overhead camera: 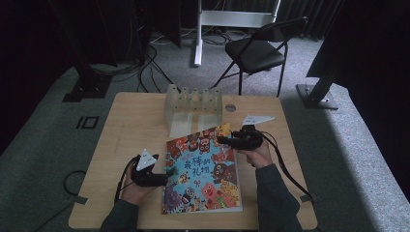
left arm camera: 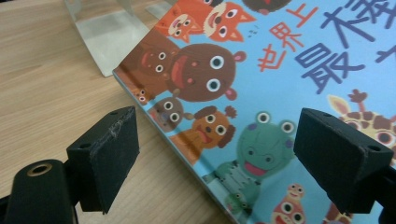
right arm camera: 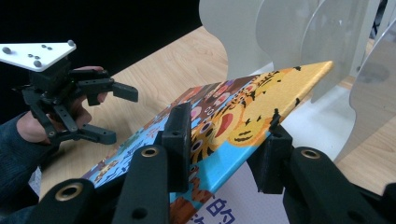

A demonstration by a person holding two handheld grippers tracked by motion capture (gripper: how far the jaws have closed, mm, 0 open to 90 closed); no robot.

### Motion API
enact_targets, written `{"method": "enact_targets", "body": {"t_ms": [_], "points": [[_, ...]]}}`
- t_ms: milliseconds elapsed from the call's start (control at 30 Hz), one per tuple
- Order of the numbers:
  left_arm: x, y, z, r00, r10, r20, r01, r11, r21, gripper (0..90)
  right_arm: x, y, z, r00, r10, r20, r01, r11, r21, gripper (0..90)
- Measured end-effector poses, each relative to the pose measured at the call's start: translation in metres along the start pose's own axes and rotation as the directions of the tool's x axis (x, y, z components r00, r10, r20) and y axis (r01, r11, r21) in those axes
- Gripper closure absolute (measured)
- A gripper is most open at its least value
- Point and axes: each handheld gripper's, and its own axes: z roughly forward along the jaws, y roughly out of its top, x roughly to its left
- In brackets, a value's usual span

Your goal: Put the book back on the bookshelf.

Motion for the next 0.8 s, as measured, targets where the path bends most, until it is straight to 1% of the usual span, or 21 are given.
{"method": "enact_targets", "body": {"t_ms": [100,133,267,400,700,800], "points": [[0.0,0.0,-0.001,1.0,0.0,0.005,0.0,1.0,-0.004,14.4,0.002,0.001,-0.002,1.0,-0.007,-0.002,0.007,1.0,-0.007,63.8],[0.0,0.002,-0.001,0.9999,0.008,0.01,-0.008,1.0,-0.002,14.4,0.004,0.001,-0.005,0.9999,-0.012,-0.004,0.012,1.0,-0.017,64.9],[0.0,0.005,-0.002,0.9997,0.006,0.026,-0.006,0.9999,-0.015,14.5,0.006,0.002,-0.009,0.9999,-0.015,-0.003,0.015,0.999,-0.036,66.1],[0.001,0.01,-0.002,0.9992,0.006,0.039,-0.005,0.9996,-0.027,14.4,0.01,0.006,-0.017,0.9995,-0.031,0.0,0.031,0.998,-0.058,67.8],[0.002,0.01,-0.001,0.9991,0.002,0.042,0.0,0.9994,-0.034,14.4,0.02,0.013,-0.029,0.9985,-0.054,0.007,0.054,0.993,-0.107,70.9],[0.003,0.011,-0.001,0.9986,-0.006,0.053,0.008,0.9992,-0.038,14.4,0.023,0.016,-0.034,0.9981,-0.061,0.005,0.061,0.991,-0.12,72.4]]}}
